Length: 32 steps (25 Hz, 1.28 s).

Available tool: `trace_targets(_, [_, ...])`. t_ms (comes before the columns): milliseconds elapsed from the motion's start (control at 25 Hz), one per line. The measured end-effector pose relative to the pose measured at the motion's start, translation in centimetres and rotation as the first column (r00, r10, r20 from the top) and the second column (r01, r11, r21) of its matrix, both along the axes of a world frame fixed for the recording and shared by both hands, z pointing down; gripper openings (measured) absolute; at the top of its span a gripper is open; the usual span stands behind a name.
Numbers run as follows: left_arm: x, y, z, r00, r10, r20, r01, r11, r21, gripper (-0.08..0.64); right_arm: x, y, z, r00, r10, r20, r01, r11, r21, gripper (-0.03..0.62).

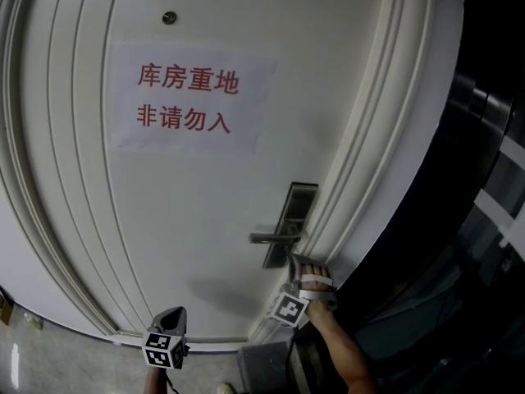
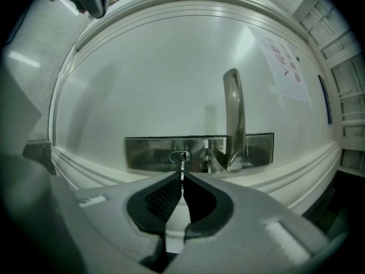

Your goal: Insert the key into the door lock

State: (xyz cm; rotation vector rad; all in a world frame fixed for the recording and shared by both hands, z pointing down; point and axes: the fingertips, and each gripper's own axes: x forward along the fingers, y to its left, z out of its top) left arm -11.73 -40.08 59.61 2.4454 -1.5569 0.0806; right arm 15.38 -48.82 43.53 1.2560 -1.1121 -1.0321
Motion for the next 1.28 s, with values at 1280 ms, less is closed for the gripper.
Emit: trace_targets(1280, [-1.1, -0.5, 0.2, 1.000, -0.028, -0.003, 0.028, 1.000, -0.007, 0.002, -0.6, -2.5, 0.3, 1.000, 0.007, -0.003, -0.007, 1.000, 0.000, 0.011])
